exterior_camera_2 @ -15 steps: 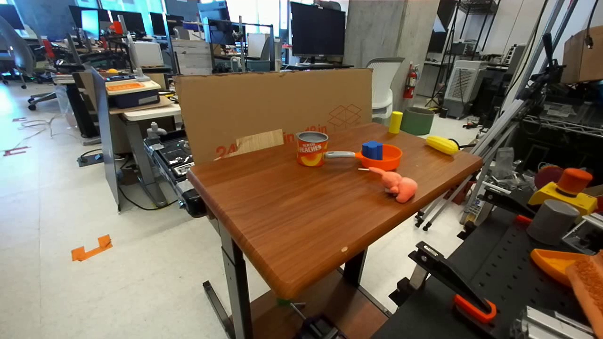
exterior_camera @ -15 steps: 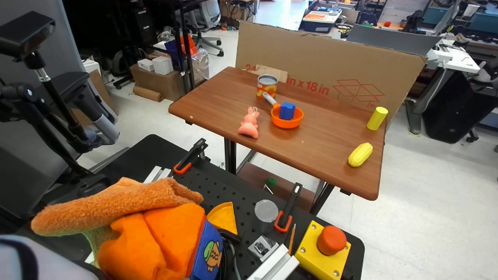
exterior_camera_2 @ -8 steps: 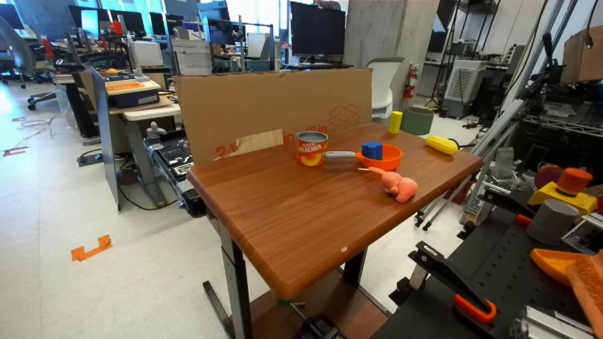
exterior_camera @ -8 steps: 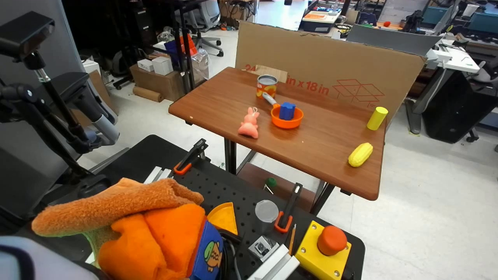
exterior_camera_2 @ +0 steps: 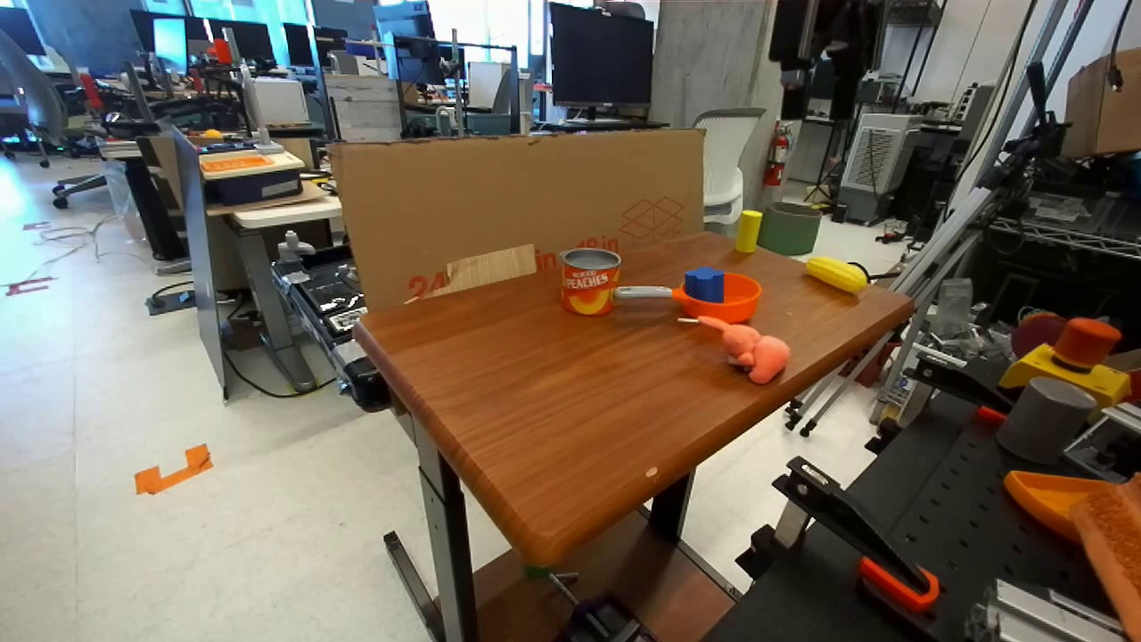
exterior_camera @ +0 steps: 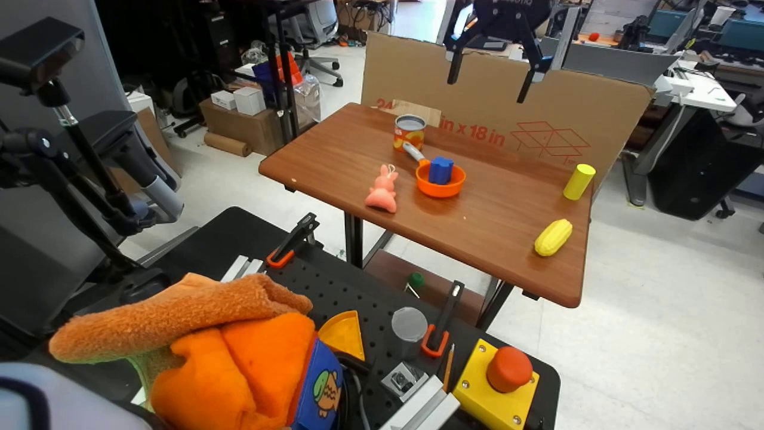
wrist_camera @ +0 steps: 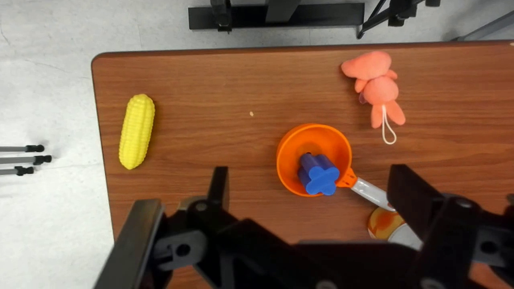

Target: Remove the blue block from the orange pan and put it on the table

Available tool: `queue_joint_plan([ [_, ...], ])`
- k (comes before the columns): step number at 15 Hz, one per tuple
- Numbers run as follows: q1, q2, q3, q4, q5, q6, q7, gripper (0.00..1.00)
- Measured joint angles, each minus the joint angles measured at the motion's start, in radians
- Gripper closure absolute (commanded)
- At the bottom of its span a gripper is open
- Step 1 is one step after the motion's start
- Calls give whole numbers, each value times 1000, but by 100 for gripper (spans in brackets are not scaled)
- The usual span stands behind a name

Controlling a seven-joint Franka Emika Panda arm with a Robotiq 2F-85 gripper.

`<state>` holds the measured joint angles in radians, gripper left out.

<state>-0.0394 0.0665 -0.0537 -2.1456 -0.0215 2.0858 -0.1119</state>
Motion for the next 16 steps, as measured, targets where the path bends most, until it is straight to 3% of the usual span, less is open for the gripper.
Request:
queue_joint_plan([
  [7, 0, 181, 10, 38, 64, 196, 2, 0],
  [16, 2, 308, 38, 64, 87, 269, 32, 0],
])
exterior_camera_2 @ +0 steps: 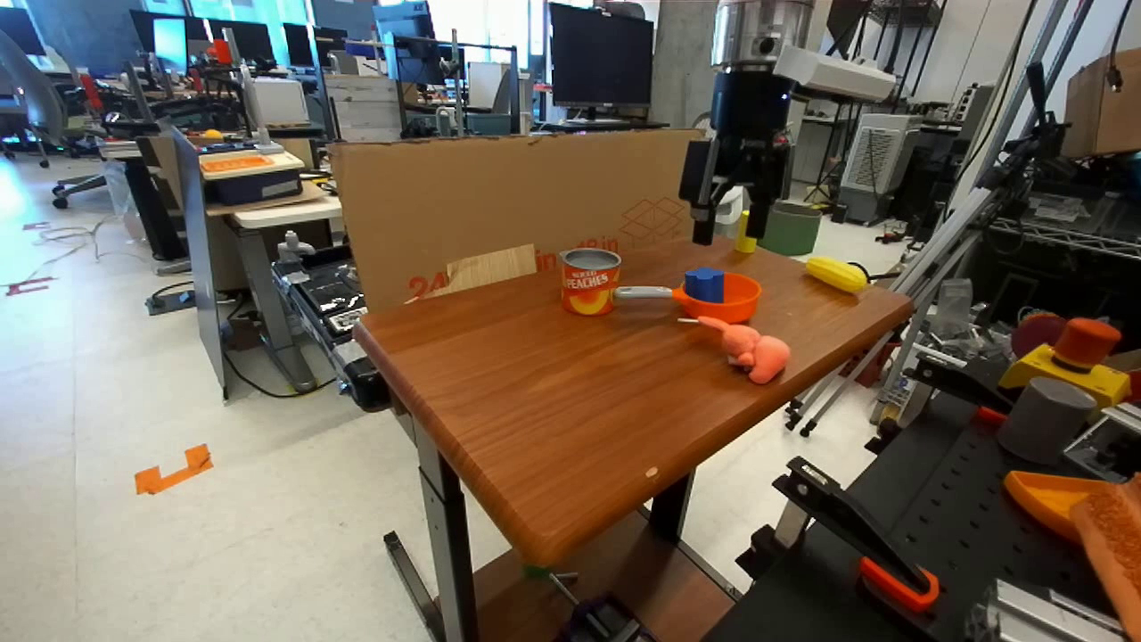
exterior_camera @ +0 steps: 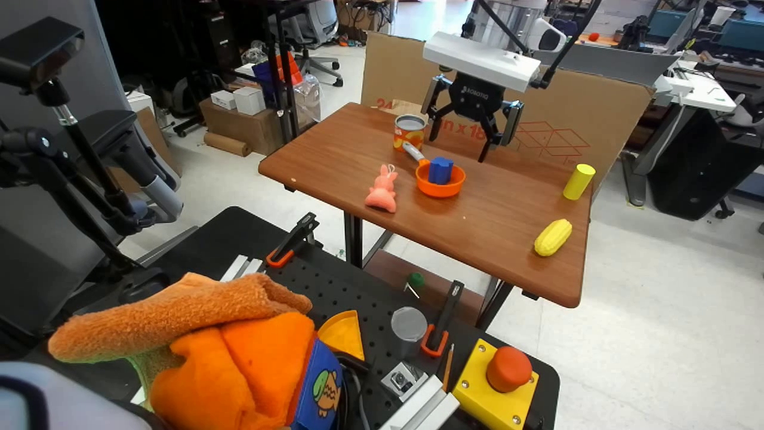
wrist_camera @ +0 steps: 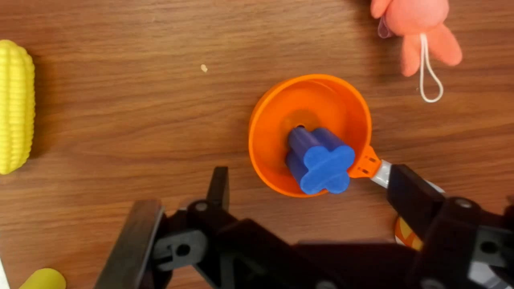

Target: Remove the blue block from the orange pan and put it on the table

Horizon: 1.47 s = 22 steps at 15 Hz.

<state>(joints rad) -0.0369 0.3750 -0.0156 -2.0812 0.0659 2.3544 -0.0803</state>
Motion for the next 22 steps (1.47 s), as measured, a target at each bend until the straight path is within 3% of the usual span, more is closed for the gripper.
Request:
queue_joint_plan([
  [6, 11, 58, 3, 0, -2, 35, 18, 0],
  [7, 16, 65, 4, 0, -3, 42, 23, 20],
  [15, 59, 90, 8, 0, -22, 85, 57, 80],
  [22, 80, 79, 8, -10, -80, 117, 102, 81],
])
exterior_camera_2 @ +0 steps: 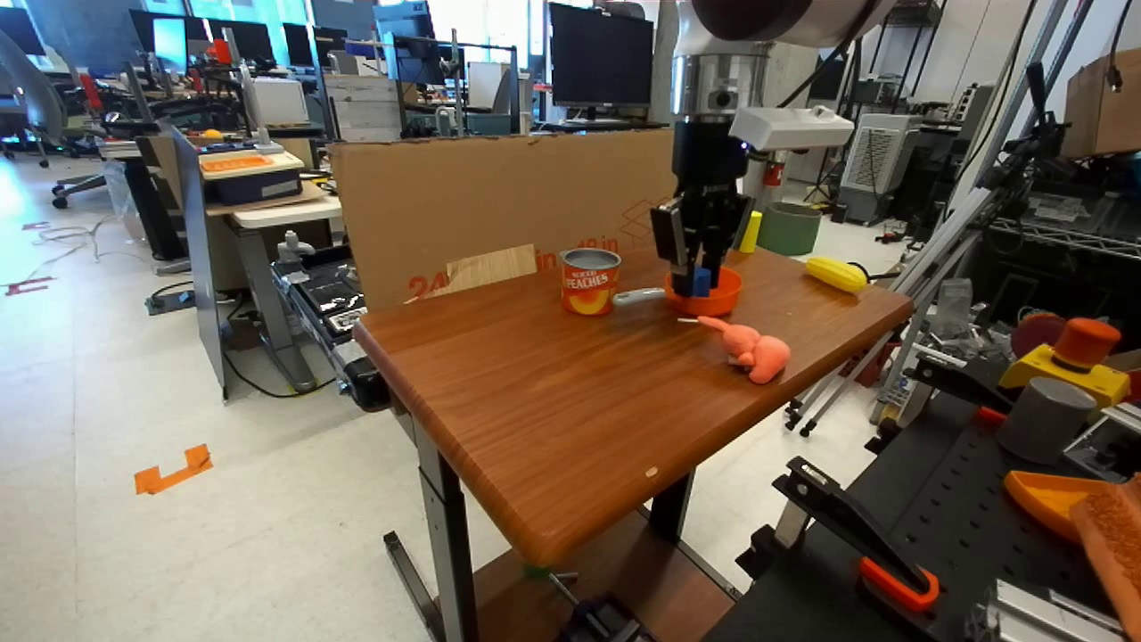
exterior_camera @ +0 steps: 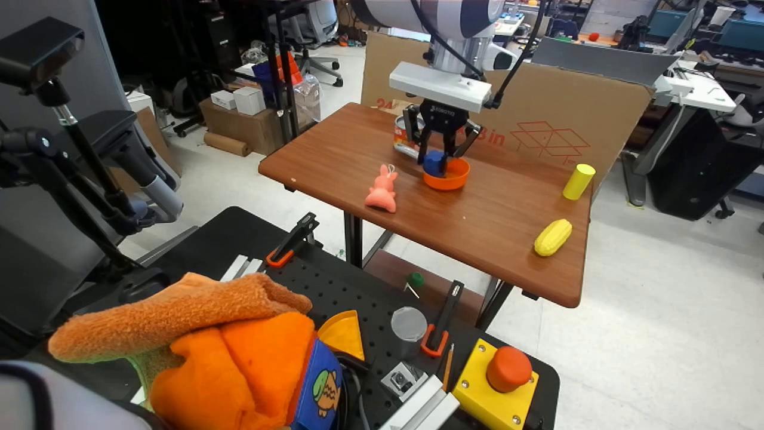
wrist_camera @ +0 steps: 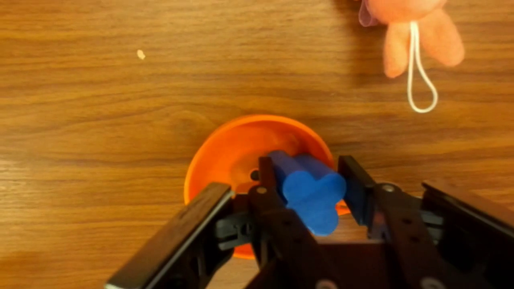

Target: Remove the blue block from the orange pan and put it on the table

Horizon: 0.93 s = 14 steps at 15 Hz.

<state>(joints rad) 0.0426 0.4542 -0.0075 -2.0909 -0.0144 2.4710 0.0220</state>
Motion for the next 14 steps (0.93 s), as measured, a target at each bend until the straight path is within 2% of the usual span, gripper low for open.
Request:
queue_joint_plan([
  [7, 27, -146, -10, -114, -57, -14, 148, 81],
  [11, 27, -280, -5, -161, -53, -18, 158, 81],
  [14, 25, -398, 0, -166, -10, -35, 157, 81],
])
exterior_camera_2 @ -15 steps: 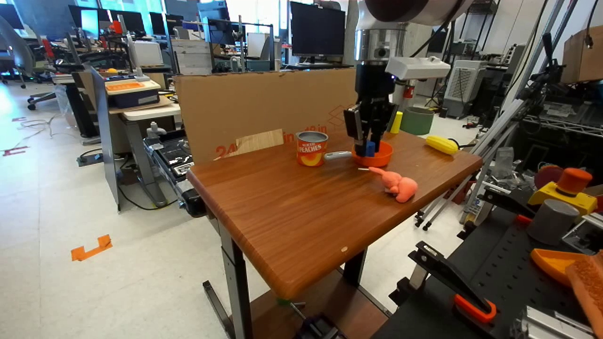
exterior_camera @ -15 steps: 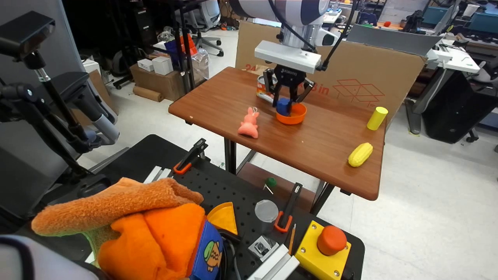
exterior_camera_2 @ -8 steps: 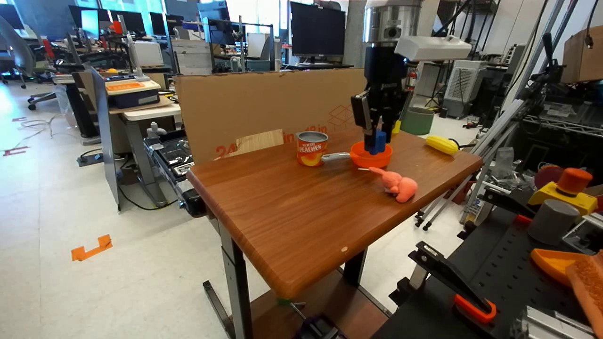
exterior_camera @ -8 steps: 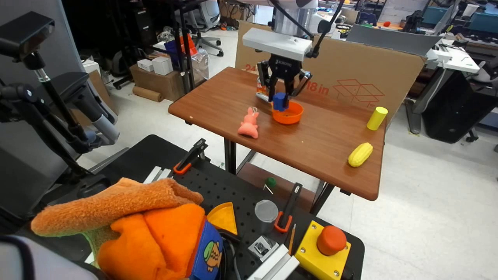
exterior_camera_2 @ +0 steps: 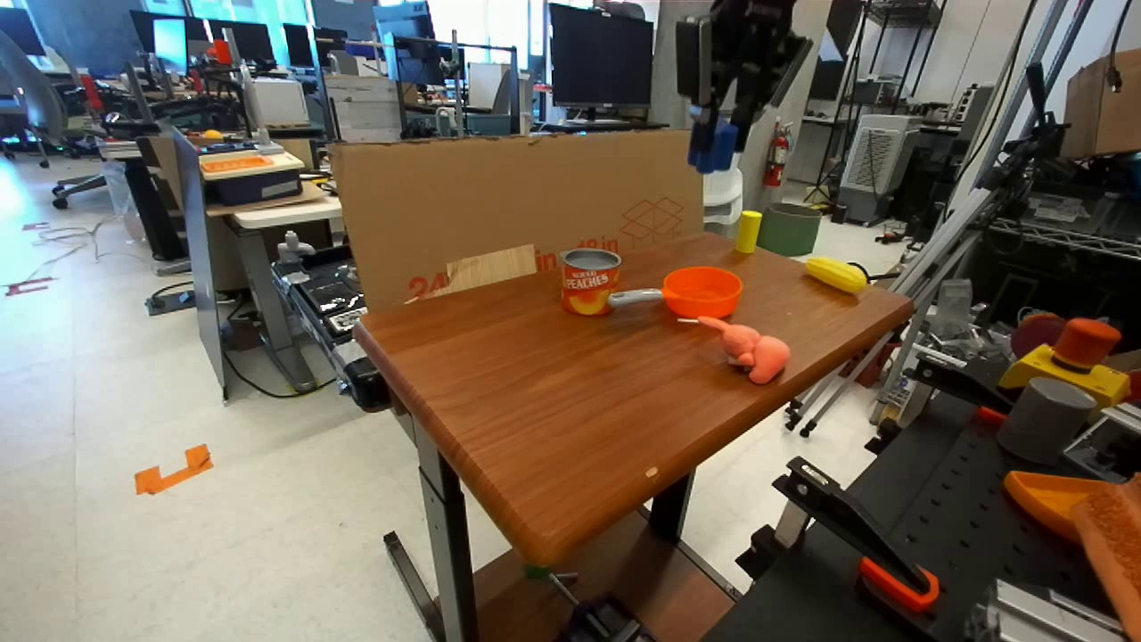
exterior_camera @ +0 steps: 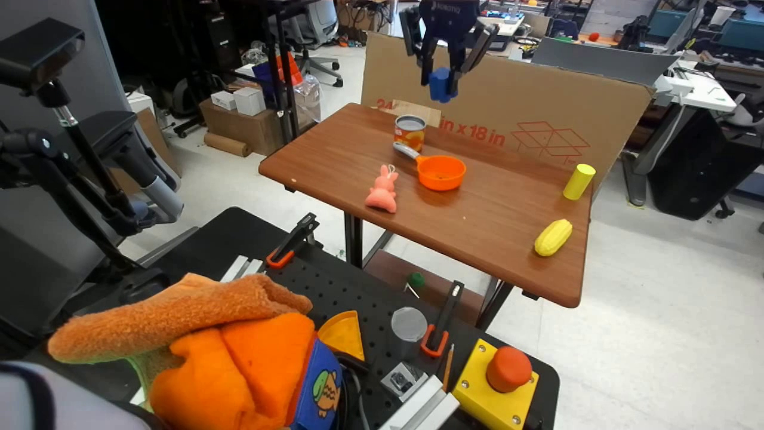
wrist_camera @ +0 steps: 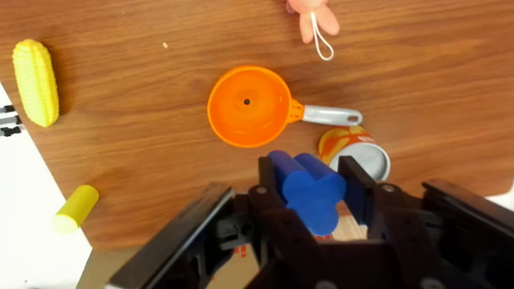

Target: Remove the blue block from the orange pan and put it on the table

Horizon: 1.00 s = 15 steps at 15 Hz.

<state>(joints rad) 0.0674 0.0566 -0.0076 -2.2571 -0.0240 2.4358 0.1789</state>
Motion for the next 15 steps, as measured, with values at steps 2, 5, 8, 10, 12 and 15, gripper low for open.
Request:
queue_joint_plan([
  [2, -13, -59, -1, 21, 38, -40, -4, 81],
  [5, -49, -78, -15, 97, 58, -112, -22, 81],
  [8, -89, -23, -35, 204, 68, -167, -34, 81],
  [10, -111, 48, -46, 291, 78, -203, -39, 81],
  [12, -130, 137, -53, 384, 89, -243, -39, 81],
  [15, -148, 279, -55, 509, 90, -293, -39, 81],
])
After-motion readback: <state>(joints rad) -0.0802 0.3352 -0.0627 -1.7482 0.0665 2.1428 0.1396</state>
